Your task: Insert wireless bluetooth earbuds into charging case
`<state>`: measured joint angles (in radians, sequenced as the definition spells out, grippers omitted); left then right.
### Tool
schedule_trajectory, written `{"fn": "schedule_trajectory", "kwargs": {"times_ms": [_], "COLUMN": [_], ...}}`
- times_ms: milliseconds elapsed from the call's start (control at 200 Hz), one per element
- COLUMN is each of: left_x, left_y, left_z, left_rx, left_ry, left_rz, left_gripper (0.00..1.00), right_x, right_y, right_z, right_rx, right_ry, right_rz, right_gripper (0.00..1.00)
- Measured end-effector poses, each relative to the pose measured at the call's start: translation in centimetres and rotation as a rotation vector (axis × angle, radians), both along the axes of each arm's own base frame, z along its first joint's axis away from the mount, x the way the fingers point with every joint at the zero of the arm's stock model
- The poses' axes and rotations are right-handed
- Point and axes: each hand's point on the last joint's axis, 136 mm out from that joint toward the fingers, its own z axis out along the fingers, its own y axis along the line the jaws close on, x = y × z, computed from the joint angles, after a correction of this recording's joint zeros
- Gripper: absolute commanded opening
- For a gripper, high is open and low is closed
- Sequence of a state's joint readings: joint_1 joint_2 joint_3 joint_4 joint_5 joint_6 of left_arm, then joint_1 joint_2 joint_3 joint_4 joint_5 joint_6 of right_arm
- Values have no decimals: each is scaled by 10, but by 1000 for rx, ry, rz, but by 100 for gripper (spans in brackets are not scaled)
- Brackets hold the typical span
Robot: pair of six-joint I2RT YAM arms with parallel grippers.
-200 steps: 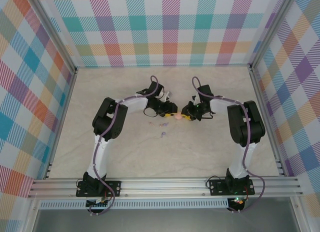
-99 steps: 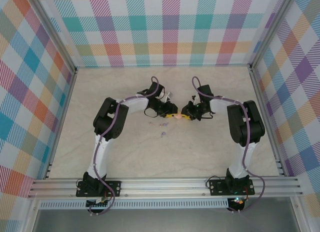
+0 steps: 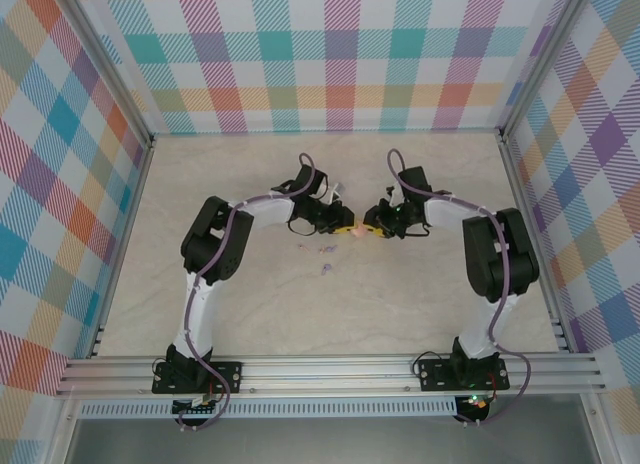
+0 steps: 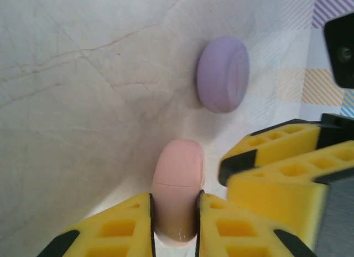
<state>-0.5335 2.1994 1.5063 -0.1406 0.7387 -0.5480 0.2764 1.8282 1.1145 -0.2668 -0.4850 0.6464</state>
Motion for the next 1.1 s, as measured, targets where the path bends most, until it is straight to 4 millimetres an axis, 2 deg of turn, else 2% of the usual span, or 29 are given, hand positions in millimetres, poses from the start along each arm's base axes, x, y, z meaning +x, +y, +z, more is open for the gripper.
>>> {"fn": "schedule_trajectory", "kwargs": {"times_ms": [195,415,585,755,875,1105], "left_x": [5,4,-5,-14,-20,-34], "left_y": [6,21,27,30,26,15], "left_z": [45,117,172,208,218,223], "left_rx": [-57,-151,-234,-301,-332,-371], "left_ry": [-88,-251,-394,-486,-512,-513], "left_rz": [30,65,68,52,26,-36], "left_gripper": [21,21,21,22,22,22], "right_x": [5,-1,-13,-21,-24,-30], "right_y": [-6,-19,-11,-3,0,8], "right_z": [63,123,167,185,191,202], "right_rx": [84,207,305,382,412,449], "right_ry": [-157,-324,-451,-496,-513,-534], "right_rz": [22,73,167,237,267,317], "right_gripper": [36,50,61,64,65,62]}}
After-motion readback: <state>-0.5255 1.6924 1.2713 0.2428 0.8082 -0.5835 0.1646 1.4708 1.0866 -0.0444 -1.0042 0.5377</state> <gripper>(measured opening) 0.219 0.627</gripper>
